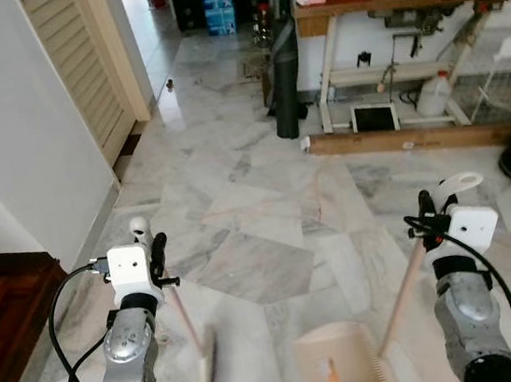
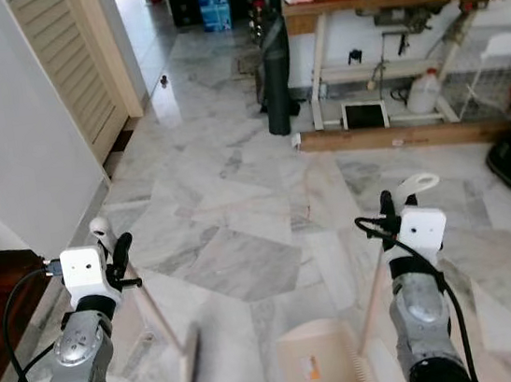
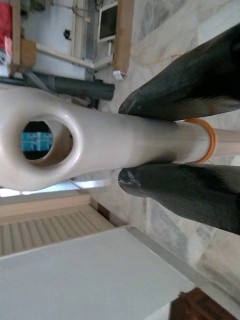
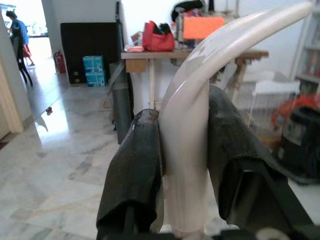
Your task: Sweep floor
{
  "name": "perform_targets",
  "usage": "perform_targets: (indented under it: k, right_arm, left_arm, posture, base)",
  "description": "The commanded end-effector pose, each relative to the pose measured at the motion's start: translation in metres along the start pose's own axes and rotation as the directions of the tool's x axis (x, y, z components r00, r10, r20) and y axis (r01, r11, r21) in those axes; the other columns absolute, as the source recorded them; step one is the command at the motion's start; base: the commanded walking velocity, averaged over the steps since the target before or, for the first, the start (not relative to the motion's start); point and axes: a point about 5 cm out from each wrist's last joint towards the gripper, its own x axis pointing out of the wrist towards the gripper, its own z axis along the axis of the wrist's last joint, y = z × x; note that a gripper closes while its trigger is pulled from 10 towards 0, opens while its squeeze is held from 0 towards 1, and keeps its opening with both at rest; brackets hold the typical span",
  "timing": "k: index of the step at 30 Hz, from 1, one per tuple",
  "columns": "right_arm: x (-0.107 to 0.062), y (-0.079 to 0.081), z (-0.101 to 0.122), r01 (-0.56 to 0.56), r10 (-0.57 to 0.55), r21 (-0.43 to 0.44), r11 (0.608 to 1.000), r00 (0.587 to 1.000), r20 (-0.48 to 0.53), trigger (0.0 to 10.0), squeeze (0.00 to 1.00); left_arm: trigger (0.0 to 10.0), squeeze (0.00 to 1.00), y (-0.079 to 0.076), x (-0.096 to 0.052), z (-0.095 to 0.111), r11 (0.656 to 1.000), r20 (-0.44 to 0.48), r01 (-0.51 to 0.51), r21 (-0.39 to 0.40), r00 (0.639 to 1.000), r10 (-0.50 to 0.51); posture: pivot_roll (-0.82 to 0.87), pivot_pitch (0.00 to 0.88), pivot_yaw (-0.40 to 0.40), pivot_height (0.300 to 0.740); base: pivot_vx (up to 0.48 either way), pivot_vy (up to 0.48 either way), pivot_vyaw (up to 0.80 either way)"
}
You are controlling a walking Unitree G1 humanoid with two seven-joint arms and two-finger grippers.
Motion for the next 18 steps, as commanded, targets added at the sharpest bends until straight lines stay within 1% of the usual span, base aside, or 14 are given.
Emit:
perform_targets:
  k: [1, 12, 16, 18]
  right_arm:
    - [0.0067, 0.0056, 0.0099, -0.006, 0.005, 0.018, 1.0, 0.999, 0.046, 10.0, 0.0]
    - [0.0074, 0.0061, 0.0097, -0.005, 0.004, 0.022, 1.0, 0.999, 0.041, 10.0, 0.0]
    - [0.0079, 0.0059, 0.008, 0.0, -0.001, 0.03, 1.0, 1.0, 0.023, 10.0, 0.0]
    - [0.0084, 0.0051, 0.0072, 0.004, -0.004, 0.031, 1.0, 1.0, 0.014, 10.0, 0.0]
  left_arm:
    - [10.0, 0.0, 0.0054, 0.0042, 0.0102, 1.0, 0.048, -0.008, 0.028, 0.999, 0.007]
    - [10.0, 0.0, 0.0064, 0.0045, 0.0105, 1.0, 0.05, -0.019, 0.025, 0.999, 0.018]
    - [10.0, 0.0, 0.0071, 0.0042, 0.0107, 1.0, 0.054, -0.023, 0.022, 0.998, 0.022]
    - [10.0, 0.0, 0.0068, 0.0044, 0.0105, 1.0, 0.053, -0.021, 0.022, 0.998, 0.02]
  posture:
    - [-0.03, 0.0, 0.012, 0.74]
    - [-0.03, 0.0, 0.006, 0.74]
    - [-0.03, 0.0, 0.006, 0.74]
    - [-0.03, 0.0, 0.008, 0.74]
  base:
    - [0.394, 0.0, 0.0]
    - [0.391, 0.0, 0.0]
    - [0.0, 0.0, 0.0]
    - [0.0, 0.0, -0.64]
